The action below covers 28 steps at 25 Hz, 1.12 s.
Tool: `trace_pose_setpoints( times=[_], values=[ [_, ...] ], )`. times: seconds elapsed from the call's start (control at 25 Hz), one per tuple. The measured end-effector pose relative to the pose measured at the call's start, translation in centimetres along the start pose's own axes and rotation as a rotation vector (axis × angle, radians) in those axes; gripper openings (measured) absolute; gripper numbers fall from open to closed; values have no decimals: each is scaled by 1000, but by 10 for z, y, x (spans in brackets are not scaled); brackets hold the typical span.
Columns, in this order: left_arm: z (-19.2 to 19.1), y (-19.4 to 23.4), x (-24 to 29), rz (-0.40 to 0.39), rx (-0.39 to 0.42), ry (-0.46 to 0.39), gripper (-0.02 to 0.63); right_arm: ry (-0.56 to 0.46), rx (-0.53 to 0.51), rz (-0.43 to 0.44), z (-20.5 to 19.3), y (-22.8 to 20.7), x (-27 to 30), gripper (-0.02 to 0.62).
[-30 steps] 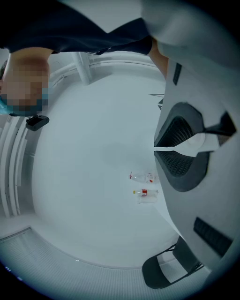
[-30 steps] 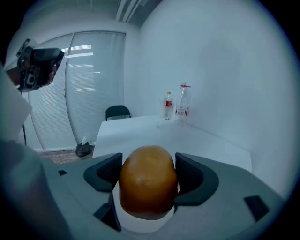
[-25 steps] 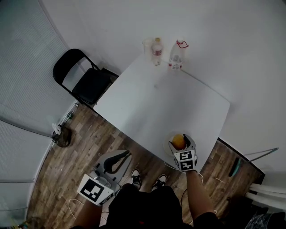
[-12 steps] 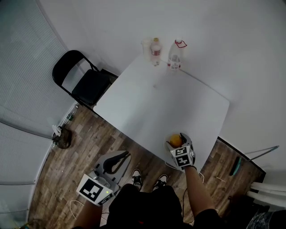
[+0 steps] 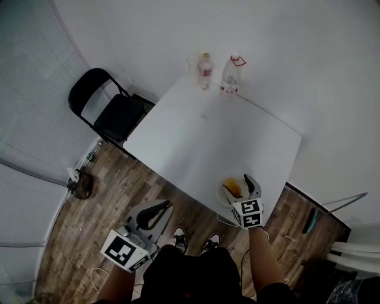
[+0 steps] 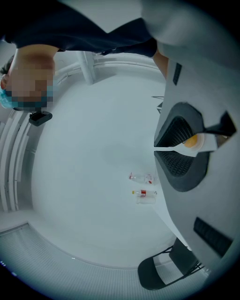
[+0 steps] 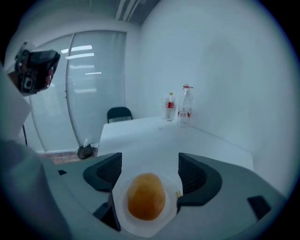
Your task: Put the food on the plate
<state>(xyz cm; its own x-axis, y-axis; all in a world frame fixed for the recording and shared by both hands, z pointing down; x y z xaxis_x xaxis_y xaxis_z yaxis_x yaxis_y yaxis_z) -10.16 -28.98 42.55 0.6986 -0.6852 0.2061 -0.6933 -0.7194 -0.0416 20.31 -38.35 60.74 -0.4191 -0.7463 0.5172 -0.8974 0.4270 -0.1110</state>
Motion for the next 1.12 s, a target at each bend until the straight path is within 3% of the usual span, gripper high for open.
trace_pose_setpoints(
  times=[0.28, 0.4, 0.56, 0.84, 1.12],
  values=[
    [12, -3, 5, -36, 18, -51, 43, -299, 44, -6, 70, 10, -81, 358],
    [18, -6, 8, -50, 43, -68, 43, -420, 8, -46, 98, 17, -122, 222],
    [27, -8, 11, -81, 52, -102, 43, -528, -17, -84, 124, 28, -169, 183],
    [54, -18, 27, -156, 86, -201, 43, -617, -57, -182, 138, 45, -234, 47],
    [79, -32, 39, -228, 146, -263, 43, -640, -57, -243, 135, 52, -269, 21]
  ],
)
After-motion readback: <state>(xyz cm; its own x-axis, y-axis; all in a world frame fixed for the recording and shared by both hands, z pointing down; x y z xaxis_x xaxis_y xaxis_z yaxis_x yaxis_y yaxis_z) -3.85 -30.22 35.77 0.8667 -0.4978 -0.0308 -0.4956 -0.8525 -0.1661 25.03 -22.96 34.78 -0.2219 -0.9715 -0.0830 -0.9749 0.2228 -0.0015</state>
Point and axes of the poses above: the fingertips, and each gripper's own axes: x forward along the fingers, y to its left, z out of its top, the point moved 10 cm from there along -x, backward along the fingers, and after that the axes turned 10 degrees about x, right-handed, at the moved point
